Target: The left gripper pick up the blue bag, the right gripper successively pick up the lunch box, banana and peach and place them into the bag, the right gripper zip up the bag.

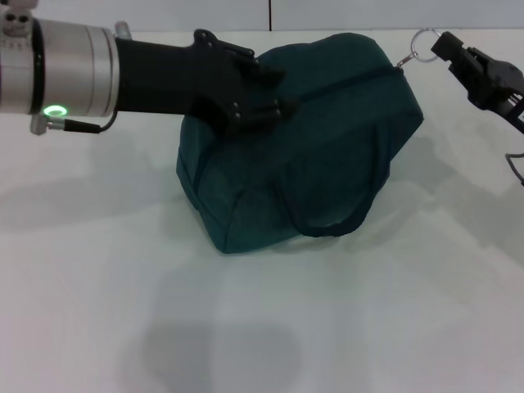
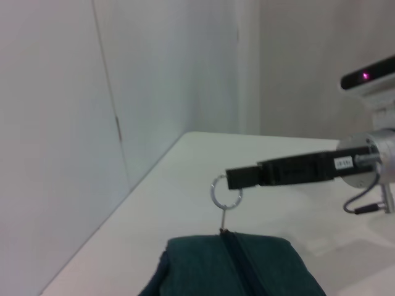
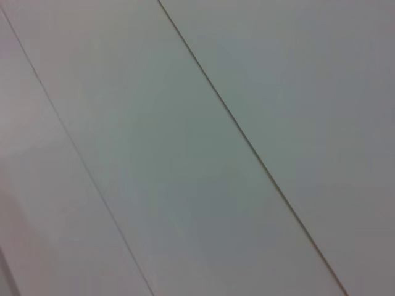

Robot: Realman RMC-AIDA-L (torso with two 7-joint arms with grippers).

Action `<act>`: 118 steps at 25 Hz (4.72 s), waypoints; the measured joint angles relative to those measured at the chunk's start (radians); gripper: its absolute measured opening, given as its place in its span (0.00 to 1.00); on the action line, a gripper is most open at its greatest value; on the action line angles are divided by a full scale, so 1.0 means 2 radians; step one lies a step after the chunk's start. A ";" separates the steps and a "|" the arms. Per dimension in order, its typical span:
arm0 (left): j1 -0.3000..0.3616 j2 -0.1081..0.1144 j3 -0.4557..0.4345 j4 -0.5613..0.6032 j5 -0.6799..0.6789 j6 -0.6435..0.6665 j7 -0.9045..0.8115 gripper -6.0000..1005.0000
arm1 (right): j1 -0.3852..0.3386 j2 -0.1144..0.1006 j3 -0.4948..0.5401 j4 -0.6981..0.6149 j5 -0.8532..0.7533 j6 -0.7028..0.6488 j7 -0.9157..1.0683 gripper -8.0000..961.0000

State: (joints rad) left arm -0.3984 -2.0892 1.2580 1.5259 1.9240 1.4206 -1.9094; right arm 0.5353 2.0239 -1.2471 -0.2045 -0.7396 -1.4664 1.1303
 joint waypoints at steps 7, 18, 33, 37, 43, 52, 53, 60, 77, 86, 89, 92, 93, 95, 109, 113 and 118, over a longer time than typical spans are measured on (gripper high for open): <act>0.002 0.000 0.017 0.001 0.007 -0.008 0.015 0.51 | 0.004 0.000 0.000 -0.001 0.002 -0.019 0.010 0.02; 0.006 -0.001 0.047 0.003 0.049 -0.056 0.010 0.80 | 0.005 0.000 -0.001 -0.001 0.002 -0.022 0.014 0.02; 0.008 0.001 0.048 0.003 0.052 -0.057 0.015 0.76 | 0.005 -0.001 0.000 -0.001 0.002 -0.019 0.014 0.03; 0.008 0.001 0.048 0.003 0.052 -0.057 0.015 0.64 | 0.005 -0.001 0.000 -0.001 0.002 -0.019 0.014 0.03; 0.008 0.002 0.049 0.002 0.053 -0.057 0.015 0.53 | 0.005 -0.001 0.000 -0.001 0.002 -0.020 0.014 0.03; 0.008 0.001 0.049 0.002 0.053 -0.055 0.015 0.21 | 0.005 -0.001 0.000 -0.001 0.002 -0.021 0.014 0.03; 0.008 0.002 0.049 0.002 0.053 -0.055 0.015 0.18 | 0.005 -0.001 0.000 -0.001 0.002 -0.021 0.014 0.03; 0.008 0.001 0.049 0.003 0.059 -0.055 0.015 0.07 | 0.005 0.000 0.000 -0.001 0.002 -0.021 0.015 0.03; 0.008 0.001 0.050 0.007 0.062 -0.055 0.014 0.06 | 0.002 0.000 0.000 0.002 0.012 -0.016 0.015 0.04; 0.018 0.003 0.046 0.023 0.038 -0.051 0.015 0.08 | -0.007 -0.002 0.000 0.004 0.022 0.016 0.016 0.04; 0.019 0.003 0.045 0.028 0.036 -0.050 0.015 0.09 | -0.008 -0.003 0.000 0.004 0.023 0.033 0.017 0.04; 0.020 0.003 0.044 0.030 0.033 -0.050 0.015 0.09 | -0.008 -0.003 -0.001 0.004 0.022 0.053 0.018 0.04; 0.020 0.003 0.044 0.030 0.031 -0.050 0.016 0.09 | -0.008 -0.003 -0.002 0.004 0.021 0.061 0.019 0.04; 0.020 0.003 0.042 0.030 0.025 -0.049 0.019 0.10 | -0.007 -0.003 -0.004 0.004 0.019 0.078 0.019 0.04; 0.021 0.002 0.019 0.026 -0.005 -0.033 0.032 0.12 | 0.004 0.001 -0.043 0.001 0.020 0.165 0.020 0.04; 0.021 0.002 0.019 0.019 -0.005 -0.037 0.033 0.13 | 0.000 -0.001 -0.040 -0.001 0.021 0.138 0.021 0.04; 0.017 0.000 0.017 0.003 -0.012 -0.049 0.034 0.14 | -0.016 -0.002 -0.039 -0.001 0.041 0.101 0.009 0.14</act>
State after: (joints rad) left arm -0.3639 -2.0889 1.2916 1.5311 1.8999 1.3225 -1.8413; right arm 0.5039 2.0199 -1.3245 -0.2071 -0.6569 -1.2635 1.1487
